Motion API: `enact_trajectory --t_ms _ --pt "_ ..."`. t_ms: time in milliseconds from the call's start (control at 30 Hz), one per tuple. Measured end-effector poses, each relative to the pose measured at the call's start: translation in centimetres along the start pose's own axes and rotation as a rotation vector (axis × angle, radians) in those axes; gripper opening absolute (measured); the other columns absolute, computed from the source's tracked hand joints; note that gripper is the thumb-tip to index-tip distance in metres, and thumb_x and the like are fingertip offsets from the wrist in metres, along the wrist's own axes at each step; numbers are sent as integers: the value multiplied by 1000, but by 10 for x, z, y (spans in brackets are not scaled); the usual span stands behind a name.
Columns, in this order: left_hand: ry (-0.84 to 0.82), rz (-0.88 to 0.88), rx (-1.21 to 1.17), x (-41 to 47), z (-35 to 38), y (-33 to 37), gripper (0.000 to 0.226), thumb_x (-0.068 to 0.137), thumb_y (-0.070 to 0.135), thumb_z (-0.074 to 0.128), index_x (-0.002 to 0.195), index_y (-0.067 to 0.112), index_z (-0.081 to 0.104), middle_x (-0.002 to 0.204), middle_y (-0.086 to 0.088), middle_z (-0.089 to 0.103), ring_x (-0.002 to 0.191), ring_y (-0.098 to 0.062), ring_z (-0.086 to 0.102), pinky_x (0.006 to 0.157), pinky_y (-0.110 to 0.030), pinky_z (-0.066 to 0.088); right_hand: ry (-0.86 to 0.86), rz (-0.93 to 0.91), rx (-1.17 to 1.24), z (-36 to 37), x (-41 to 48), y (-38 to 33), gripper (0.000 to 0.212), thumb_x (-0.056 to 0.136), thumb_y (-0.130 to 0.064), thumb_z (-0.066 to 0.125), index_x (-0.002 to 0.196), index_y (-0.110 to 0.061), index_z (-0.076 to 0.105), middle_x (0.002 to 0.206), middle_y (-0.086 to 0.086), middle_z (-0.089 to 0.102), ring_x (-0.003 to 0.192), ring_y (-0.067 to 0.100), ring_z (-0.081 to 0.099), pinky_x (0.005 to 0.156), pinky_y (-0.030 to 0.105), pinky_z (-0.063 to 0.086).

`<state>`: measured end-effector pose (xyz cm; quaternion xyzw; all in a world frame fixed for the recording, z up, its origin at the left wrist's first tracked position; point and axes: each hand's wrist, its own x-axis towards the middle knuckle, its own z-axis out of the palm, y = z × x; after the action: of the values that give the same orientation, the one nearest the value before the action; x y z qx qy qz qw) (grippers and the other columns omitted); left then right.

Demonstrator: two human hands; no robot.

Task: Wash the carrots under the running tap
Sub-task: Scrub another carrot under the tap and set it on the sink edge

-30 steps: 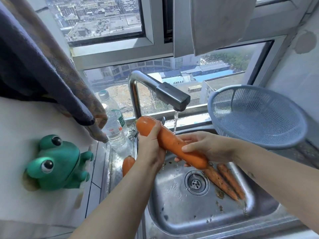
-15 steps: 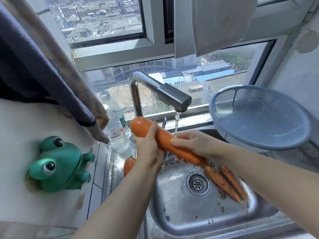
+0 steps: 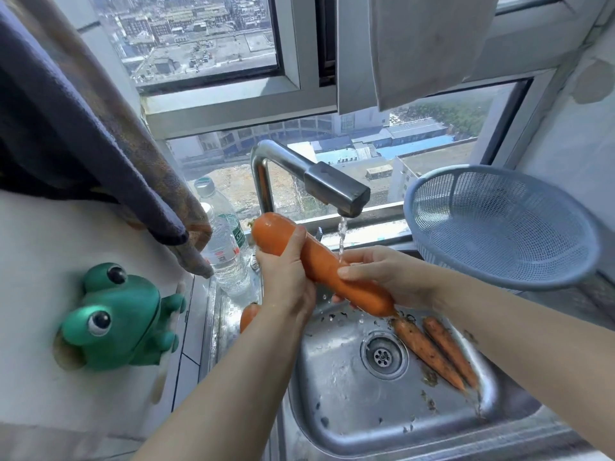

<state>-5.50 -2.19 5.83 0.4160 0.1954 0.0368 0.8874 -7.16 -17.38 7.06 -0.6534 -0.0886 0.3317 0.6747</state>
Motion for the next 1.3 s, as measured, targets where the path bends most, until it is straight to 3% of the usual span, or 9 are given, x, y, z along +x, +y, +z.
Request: enact_trajectory --t_ms 67,233,333,467,700,967,1067,1167,1300 --pt "3 2 8 -1 2 0 64 88 10 65 142 7 32 110 -11 52 80 -17 59 64 -33 52 73 -22 -50 4 2 1 22 94 -19 59 111 -6 62 93 15 66 78 18 66 64 26 52" --pt "-2 -17 8 -4 2 3 61 87 10 65 140 11 34 108 -8 55 82 -18 60 67 -37 53 -36 0 66 -1 -2 0 41 86 -14 60 124 2 55 102 19 62 88 26 63 74 30 53" --pt "29 -15 9 -8 4 2 65 86 9 66 141 15 31 111 -6 56 84 -17 61 77 -42 54 46 -19 -13 2 0 2 22 91 -15 61 111 -7 63 93 16 64 80 23 64 64 26 52" --pt "3 -14 4 -9 6 4 65 87 9 65 142 16 32 107 -4 58 82 -16 61 68 -36 52 -32 -11 103 -1 -1 3 42 82 -16 58 123 -4 58 104 16 63 87 24 64 75 33 52" --pt "-11 -12 -8 -11 4 5 62 88 8 64 141 16 34 105 -4 56 75 -13 62 53 -28 53 -8 -13 102 1 0 5 42 79 -16 58 119 -8 62 103 17 62 87 27 63 73 32 51" --pt "-5 -23 -22 -12 3 5 60 88 8 64 140 17 35 107 -5 57 76 -13 62 50 -27 53 -2 4 111 2 -1 6 45 79 -18 60 123 -7 61 106 17 62 88 27 64 72 31 52" --pt "12 -13 -17 -11 4 5 60 88 7 64 140 16 35 101 -2 58 72 -10 63 54 -28 53 58 7 87 6 -1 3 38 84 -20 65 119 -7 62 101 16 65 82 24 66 68 29 52" --pt "4 -14 -27 -11 2 4 58 88 6 63 138 17 35 100 0 58 77 -12 61 64 -32 52 117 22 83 13 -1 1 24 96 -23 53 114 -9 63 89 13 69 71 20 67 59 26 52" --pt "-7 -24 -15 -11 0 2 58 88 8 65 136 21 36 104 -1 56 81 -13 59 68 -33 51 251 81 38 20 2 2 31 98 -38 46 95 -11 60 67 11 69 51 16 64 46 23 50"
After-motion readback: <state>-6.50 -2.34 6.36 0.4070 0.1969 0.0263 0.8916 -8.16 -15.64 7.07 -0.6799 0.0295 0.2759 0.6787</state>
